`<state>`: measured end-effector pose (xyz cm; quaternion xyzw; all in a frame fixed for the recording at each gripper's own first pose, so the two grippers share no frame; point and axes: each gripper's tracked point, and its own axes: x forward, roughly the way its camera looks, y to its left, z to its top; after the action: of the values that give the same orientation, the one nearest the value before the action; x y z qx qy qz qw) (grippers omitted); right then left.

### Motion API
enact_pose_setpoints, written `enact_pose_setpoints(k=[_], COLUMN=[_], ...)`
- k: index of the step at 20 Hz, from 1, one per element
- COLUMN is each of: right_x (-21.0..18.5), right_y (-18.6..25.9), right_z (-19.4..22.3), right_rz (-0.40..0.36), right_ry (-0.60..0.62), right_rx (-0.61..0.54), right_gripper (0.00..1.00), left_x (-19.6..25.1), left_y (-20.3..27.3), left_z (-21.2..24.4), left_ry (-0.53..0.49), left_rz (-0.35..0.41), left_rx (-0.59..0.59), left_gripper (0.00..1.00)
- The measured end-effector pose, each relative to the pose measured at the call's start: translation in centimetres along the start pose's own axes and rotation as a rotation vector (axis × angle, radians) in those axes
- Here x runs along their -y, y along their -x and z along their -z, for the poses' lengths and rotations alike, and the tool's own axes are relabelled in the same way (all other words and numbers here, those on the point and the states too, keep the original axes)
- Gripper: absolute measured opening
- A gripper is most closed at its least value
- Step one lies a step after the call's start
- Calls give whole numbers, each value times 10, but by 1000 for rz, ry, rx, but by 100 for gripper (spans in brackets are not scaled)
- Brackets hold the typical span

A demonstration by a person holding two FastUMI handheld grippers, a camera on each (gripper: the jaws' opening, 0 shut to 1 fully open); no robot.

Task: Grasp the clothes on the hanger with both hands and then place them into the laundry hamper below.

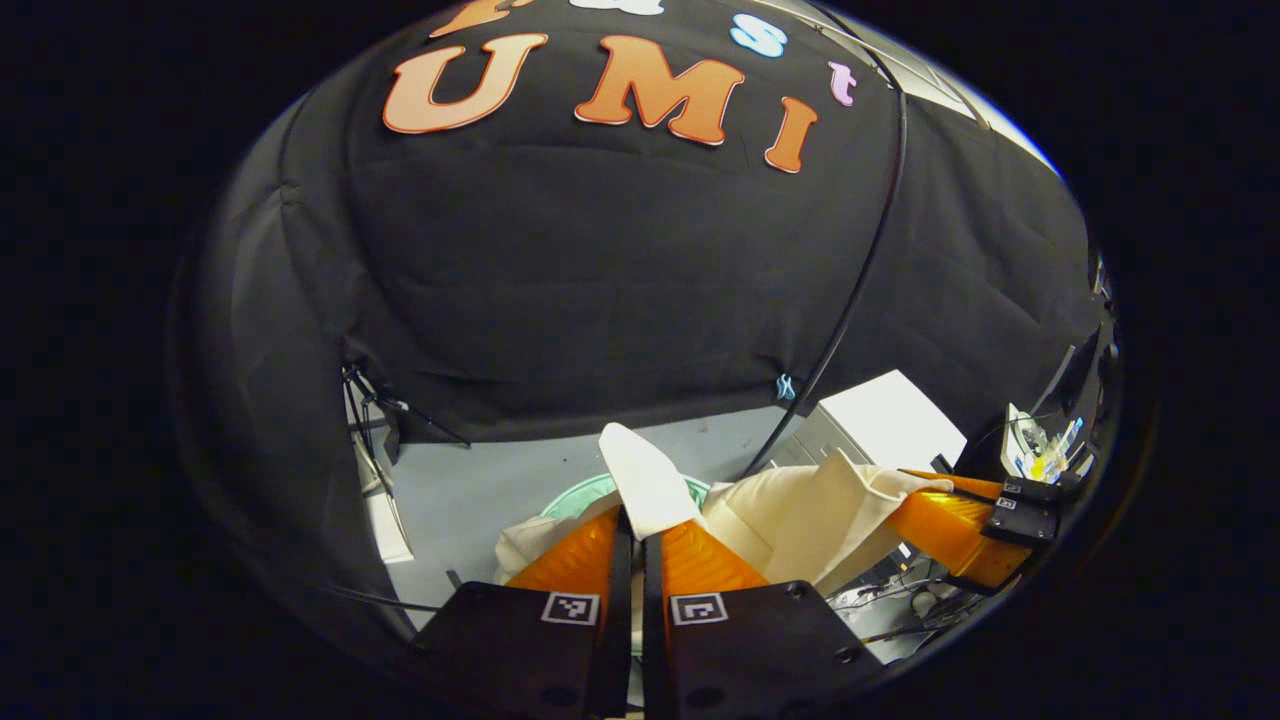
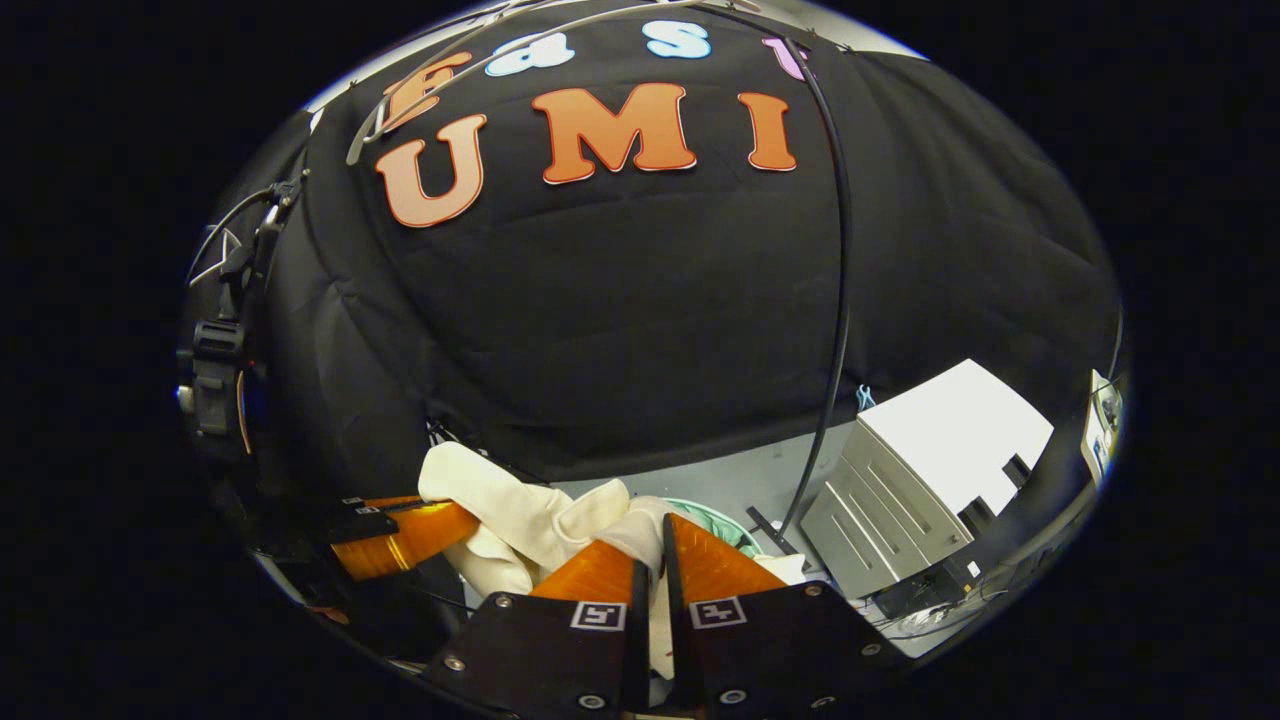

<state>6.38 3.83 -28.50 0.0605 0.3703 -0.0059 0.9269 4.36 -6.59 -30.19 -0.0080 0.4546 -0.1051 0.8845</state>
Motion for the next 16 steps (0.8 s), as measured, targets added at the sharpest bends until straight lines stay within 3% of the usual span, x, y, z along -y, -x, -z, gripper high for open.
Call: enact_pose_setpoints(k=[2, 3, 4, 5, 7, 9, 10, 11, 12, 13, 16], right_x=[5, 1, -1, 1, 3, 0, 0, -1, -1, 1, -2], right_y=[-3, -4, -3, -6, -6, -7, -6, -5, -6, -7, -4], right_z=[11, 10, 10, 13, 20, 28, 31, 34, 36, 40, 56], right_rz=[7, -5, -10, -13, -13, -13, -16, -18, -16, -11, -2], right_ry=[15, 14, 15, 19, 26, 16, 7, 2, 3, 10, 20], right_rx=[-22, -28, -31, -37, -57, -79, -88, -96, -102, -111, -158], right_gripper=[19, 30, 35, 44, 71, 86, 89, 93, 84, 93, 93], left_x=[-1, -2, -2, -4, -13, -19, -24, -29, -31, -32, -37], left_y=[-3, -4, -6, -7, -11, -13, -14, -13, -11, -9, -3], left_z=[13, 20, 35, 40, 55, 74, 80, 84, 84, 84, 71], left_ry=[6, 9, 15, 18, 19, 44, 65, 85, 97, 100, 91], left_rz=[-5, 0, 7, 5, -13, -42, -48, -52, -52, -51, -52], left_rx=[-50, -86, -121, -146, -190, -243, -258, -264, -262, -254, -202], left_gripper=[17, 12, 41, 36, 63, 100, 94, 94, 97, 97, 93])
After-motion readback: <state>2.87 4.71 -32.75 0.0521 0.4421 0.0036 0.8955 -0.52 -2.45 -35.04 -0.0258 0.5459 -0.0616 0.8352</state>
